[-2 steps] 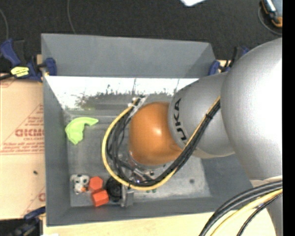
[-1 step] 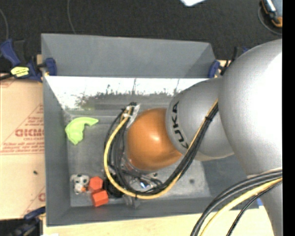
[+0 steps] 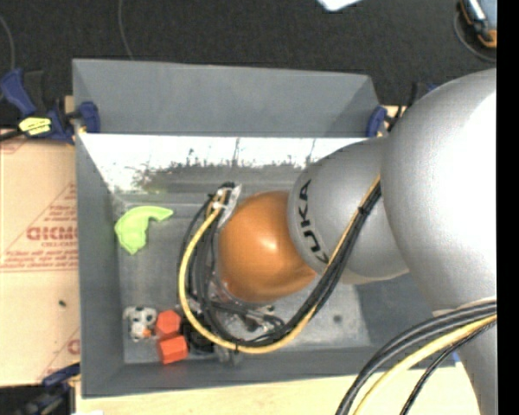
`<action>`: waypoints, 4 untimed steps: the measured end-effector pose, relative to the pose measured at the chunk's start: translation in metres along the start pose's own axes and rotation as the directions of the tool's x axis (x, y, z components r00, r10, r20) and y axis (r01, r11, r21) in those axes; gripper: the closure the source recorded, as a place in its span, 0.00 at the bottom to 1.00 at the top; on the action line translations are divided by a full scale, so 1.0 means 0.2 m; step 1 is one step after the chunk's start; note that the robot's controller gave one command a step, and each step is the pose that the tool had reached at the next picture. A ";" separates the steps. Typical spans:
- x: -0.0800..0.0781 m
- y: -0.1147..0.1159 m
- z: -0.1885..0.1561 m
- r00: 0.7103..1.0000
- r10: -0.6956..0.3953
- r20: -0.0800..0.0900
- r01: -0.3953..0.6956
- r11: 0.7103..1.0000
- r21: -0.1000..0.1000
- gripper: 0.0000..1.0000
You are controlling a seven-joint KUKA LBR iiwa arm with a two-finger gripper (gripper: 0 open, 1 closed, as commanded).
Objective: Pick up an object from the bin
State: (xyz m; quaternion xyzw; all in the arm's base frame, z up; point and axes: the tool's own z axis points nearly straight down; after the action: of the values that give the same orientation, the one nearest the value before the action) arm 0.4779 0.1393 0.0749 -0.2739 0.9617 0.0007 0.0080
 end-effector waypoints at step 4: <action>0.00 0.00 -0.11 1.000 0.002 -0.001 -0.002 1.000 -0.002 1.00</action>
Offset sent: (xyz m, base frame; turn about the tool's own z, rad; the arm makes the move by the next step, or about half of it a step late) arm -0.0001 0.0002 0.0311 0.0000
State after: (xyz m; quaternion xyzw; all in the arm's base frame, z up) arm 0.4768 0.1397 0.0968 -0.2731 0.9620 0.0013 0.0071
